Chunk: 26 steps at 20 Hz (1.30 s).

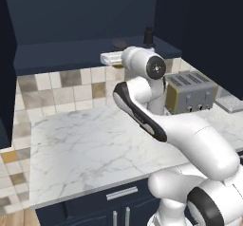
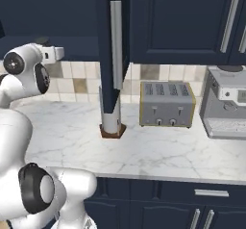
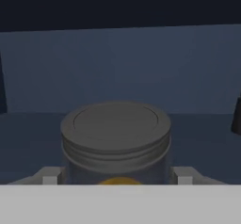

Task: Collect the turmeric, mayonnaise, and shaker from the cabinet and place them next to the stove.

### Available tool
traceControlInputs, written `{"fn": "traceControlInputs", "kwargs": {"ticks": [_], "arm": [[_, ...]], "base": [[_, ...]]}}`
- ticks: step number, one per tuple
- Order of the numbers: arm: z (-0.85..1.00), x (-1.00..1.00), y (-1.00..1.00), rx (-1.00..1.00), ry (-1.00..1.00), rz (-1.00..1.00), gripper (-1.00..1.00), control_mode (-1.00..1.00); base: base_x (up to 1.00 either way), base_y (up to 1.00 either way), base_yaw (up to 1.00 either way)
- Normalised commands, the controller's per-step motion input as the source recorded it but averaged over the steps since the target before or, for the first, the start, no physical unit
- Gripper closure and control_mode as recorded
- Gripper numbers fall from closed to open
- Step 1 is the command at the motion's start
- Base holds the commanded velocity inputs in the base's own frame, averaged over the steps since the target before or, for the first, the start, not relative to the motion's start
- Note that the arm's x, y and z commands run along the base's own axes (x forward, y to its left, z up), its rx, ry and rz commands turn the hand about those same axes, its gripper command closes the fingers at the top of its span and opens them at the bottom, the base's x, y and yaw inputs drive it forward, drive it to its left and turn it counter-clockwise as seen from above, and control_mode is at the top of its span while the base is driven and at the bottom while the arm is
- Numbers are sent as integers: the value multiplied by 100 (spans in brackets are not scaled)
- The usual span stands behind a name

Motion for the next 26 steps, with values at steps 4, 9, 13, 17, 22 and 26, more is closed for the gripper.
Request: {"fn": "traceControlInputs", "kwargs": {"ticks": [4,9,13,17,22,26], "arm": [[0,-100,-27,-8,0,7,100,-100],[1,-99,-30,-9,0,9,100,-100],[1,-99,-31,-9,-1,11,100,-100],[-6,-100,-27,-7,-2,12,100,-100],[-24,-99,-21,-5,-1,12,100,-100],[-36,-78,-2,-7,0,9,100,-100]], "base": [[0,0,0],[0,0,0],[0,0,0],[0,0,0],[0,0,0],[0,0,0]]}}
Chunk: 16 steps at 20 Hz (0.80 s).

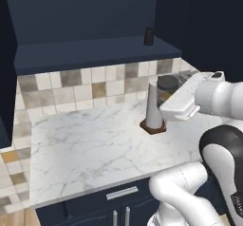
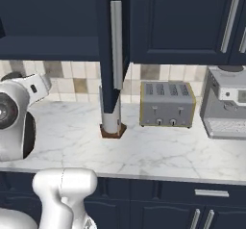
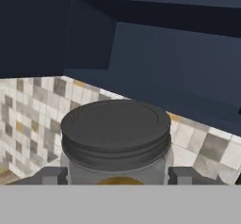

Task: Collect the turmeric, mayonnaise, and shaker from the cabinet and place them next to the stove.

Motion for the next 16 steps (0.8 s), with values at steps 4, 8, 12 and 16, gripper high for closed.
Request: {"fn": "traceControlInputs", "kwargs": {"ticks": [4,8,12,16], "arm": [[-43,-62,0,-2,0,3,100,-100],[-28,-46,0,0,0,0,100,100],[0,0,0,0,0,0,100,100],[0,0,0,0,0,0,100,100]], "base": [[0,0,0],[-50,-10,0],[-93,-46,-1],[-63,-93,-5]]}}
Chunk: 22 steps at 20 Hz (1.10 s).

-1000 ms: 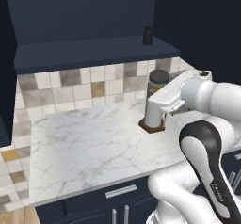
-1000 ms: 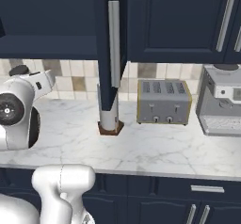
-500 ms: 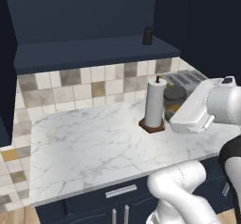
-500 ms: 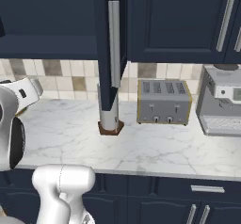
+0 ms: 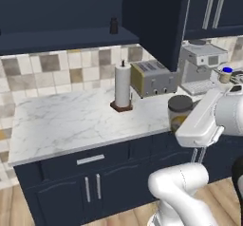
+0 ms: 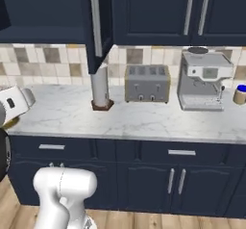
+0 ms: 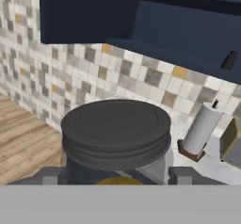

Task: Collect the turmeric, mayonnaise, and shaker from the cabinet and place them next to the stove.

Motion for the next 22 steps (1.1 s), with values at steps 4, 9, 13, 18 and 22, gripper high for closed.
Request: {"fn": "traceControlInputs", "kwargs": {"ticks": [4,9,13,18,22], "arm": [[0,0,0,0,0,0,100,100],[0,0,0,0,0,0,100,100],[0,0,0,0,0,0,100,100],[0,0,0,0,0,0,100,100],[0,0,0,0,0,0,100,100]], "base": [[-4,-100,-4],[24,-100,0],[34,-100,0],[55,-100,0],[74,-90,1]]}}
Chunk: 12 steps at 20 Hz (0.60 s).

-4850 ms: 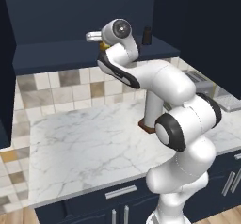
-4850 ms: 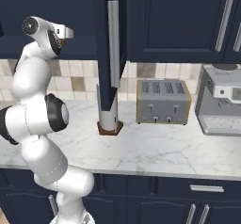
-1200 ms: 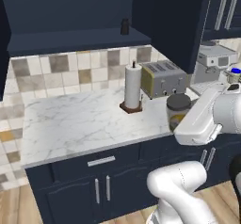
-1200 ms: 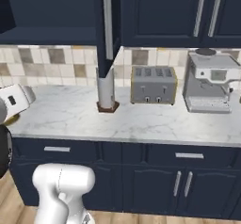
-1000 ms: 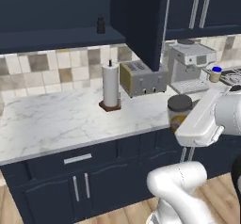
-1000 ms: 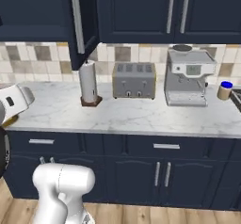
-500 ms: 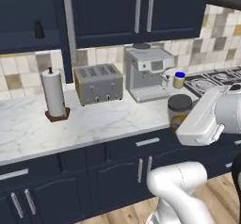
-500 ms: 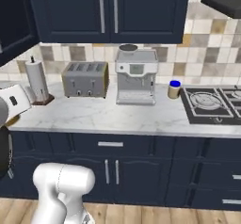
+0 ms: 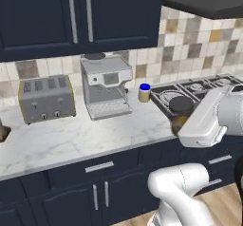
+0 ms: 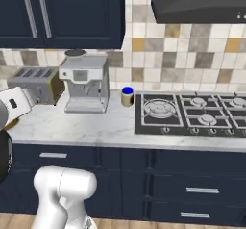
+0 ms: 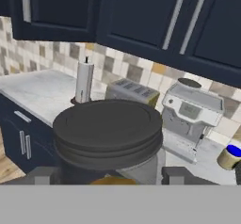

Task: Collect the turmeric, mayonnaise, and shaker from the cabinet and place them next to the stove.

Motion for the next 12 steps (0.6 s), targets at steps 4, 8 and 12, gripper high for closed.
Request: {"fn": "traceControlInputs", "kwargs": {"ticks": [4,8,12], "arm": [[0,0,0,0,0,0,100,100],[0,0,0,0,0,0,100,100],[0,0,0,0,0,0,100,100]], "base": [[77,-76,4],[72,-74,5],[81,-51,9]]}}
